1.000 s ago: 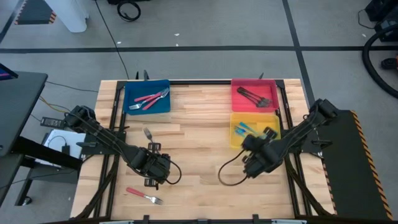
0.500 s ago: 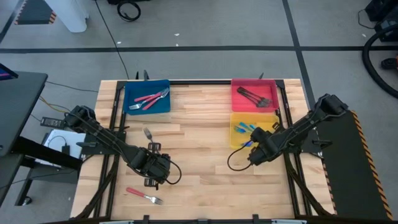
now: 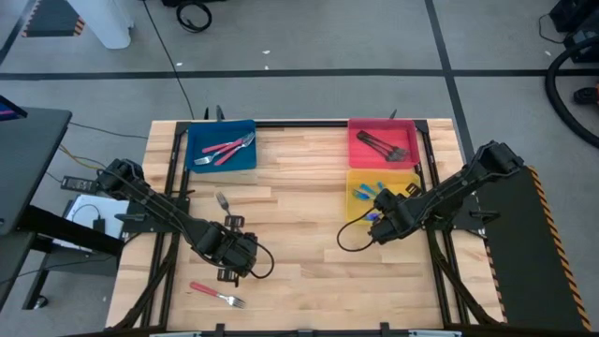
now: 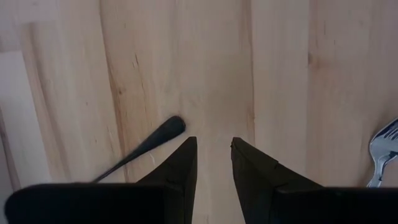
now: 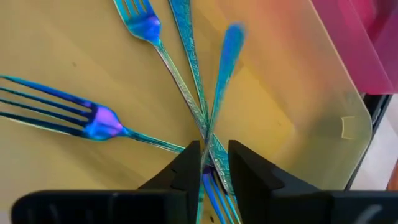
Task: Sort silverware by color (type)
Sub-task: Put the black fork into the red bin
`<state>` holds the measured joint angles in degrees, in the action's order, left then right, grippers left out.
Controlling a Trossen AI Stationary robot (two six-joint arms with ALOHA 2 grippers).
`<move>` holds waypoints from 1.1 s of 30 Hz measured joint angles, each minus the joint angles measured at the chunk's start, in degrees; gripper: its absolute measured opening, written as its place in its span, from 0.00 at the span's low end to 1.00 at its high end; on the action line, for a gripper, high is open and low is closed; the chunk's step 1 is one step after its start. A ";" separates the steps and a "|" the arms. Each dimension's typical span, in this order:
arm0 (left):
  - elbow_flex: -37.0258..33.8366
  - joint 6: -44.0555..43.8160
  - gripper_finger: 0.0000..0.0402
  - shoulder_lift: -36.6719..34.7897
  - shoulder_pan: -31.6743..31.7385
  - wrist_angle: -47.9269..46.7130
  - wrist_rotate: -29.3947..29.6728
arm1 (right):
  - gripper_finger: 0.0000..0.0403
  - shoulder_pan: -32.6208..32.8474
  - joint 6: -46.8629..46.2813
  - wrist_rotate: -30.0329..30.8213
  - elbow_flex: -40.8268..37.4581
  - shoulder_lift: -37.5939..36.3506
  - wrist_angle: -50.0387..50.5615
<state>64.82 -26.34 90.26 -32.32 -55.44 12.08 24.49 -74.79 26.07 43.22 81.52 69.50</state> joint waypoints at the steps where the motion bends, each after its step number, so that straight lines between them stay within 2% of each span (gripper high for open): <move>1: 0.00 -0.13 0.24 0.00 0.00 0.00 0.00 | 0.23 0.00 -0.26 0.04 0.00 0.00 -0.11; 11: -0.22 -8.84 0.24 -0.01 -1.12 -5.66 0.64 | 0.25 -0.25 -6.93 -0.10 3.12 -0.04 0.10; 17: -4.84 -1.68 0.24 -0.02 -1.87 -5.72 1.45 | 0.25 -0.37 -10.30 4.99 8.34 -0.04 -2.02; 21: -8.89 1.96 0.24 -0.02 -0.37 -5.83 1.36 | 0.25 0.29 -10.09 8.74 10.16 -0.09 -8.72; 24: -10.94 3.92 0.24 -0.02 1.31 -5.79 1.45 | 0.25 0.66 -5.54 12.21 10.16 -0.09 -16.65; 28: -13.28 10.36 0.24 -0.02 4.24 -5.39 1.39 | 0.25 0.35 4.85 12.06 10.16 -0.09 -25.96; 33: -15.06 17.71 0.24 -0.02 9.29 -2.86 1.47 | 0.25 -0.14 12.95 12.06 10.15 -0.09 -34.40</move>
<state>49.76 -8.63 90.24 -23.03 -58.30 13.54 24.35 -61.85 38.12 53.37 81.43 35.10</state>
